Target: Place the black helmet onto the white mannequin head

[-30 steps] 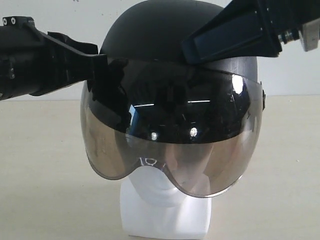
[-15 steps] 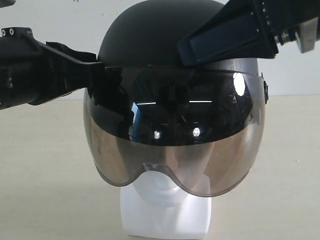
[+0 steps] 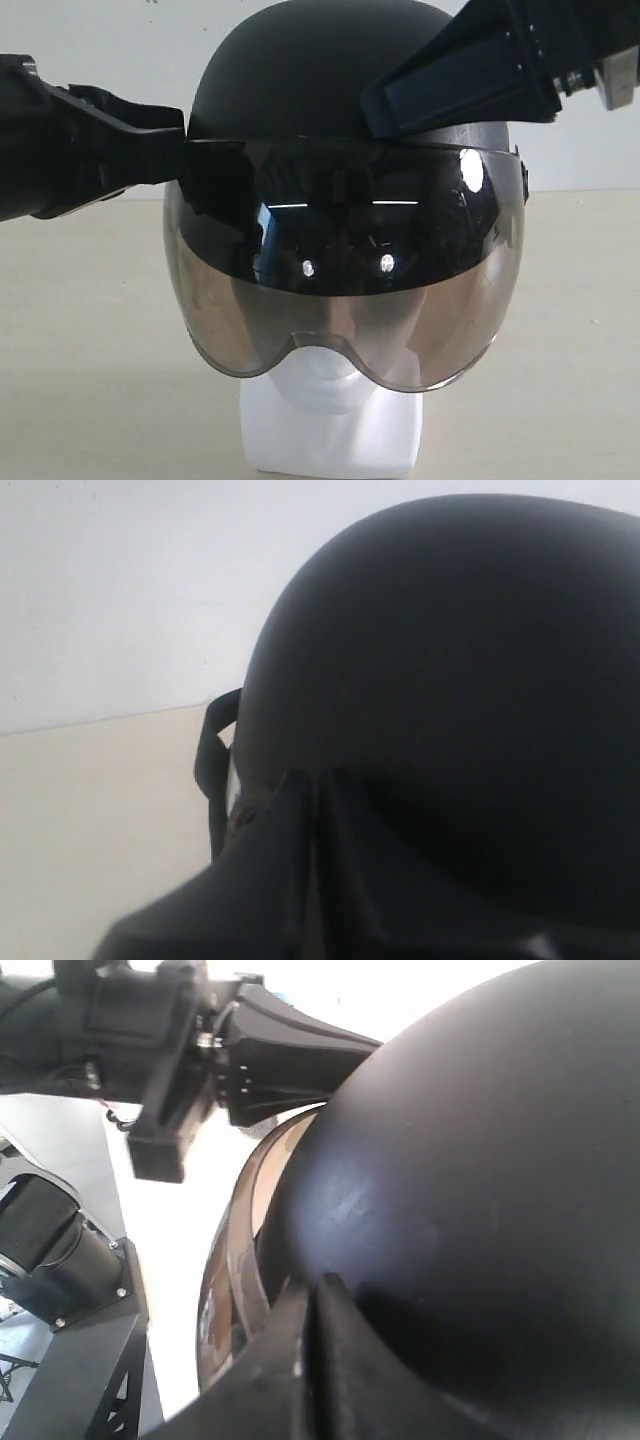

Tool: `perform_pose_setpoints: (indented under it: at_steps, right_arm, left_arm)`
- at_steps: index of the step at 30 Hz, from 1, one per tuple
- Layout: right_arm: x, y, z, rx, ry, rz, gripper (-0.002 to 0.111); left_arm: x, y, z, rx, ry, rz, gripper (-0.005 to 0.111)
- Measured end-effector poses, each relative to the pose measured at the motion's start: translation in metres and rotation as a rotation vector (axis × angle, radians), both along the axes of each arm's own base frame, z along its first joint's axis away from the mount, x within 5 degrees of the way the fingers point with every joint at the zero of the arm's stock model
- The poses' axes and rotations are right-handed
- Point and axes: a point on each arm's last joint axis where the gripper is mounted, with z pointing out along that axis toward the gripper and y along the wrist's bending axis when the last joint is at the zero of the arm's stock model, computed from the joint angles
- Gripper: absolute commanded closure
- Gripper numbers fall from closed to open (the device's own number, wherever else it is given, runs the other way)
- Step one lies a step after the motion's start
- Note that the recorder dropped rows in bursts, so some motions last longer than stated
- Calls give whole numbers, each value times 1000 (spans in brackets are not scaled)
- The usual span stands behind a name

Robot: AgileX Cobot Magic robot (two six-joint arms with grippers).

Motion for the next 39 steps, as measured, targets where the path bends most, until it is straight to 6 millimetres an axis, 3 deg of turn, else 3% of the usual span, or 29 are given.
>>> perform_pose_setpoints:
  at_steps: [8,17,24,30,39]
  right_arm:
    - [1,0,0,-7,-8,-7,108]
    - [1,0,0,-7,-12,-10,108]
    - [2,0,0,-4,-18,-15,108]
    - [2,0,1,-2,-28,-20,108]
    - [8,-2,27,43,-152,-84,108]
  left_arm:
    - [-13,-1,19,-27,-74,-84,102]
    - [-8,-8,65,54,-285,-153,102]
    - [29,-18,88,80,-332,-277,102]
    - [71,-27,105,61,-341,-539,102]
    - [116,-43,76,55,-241,-688,102]
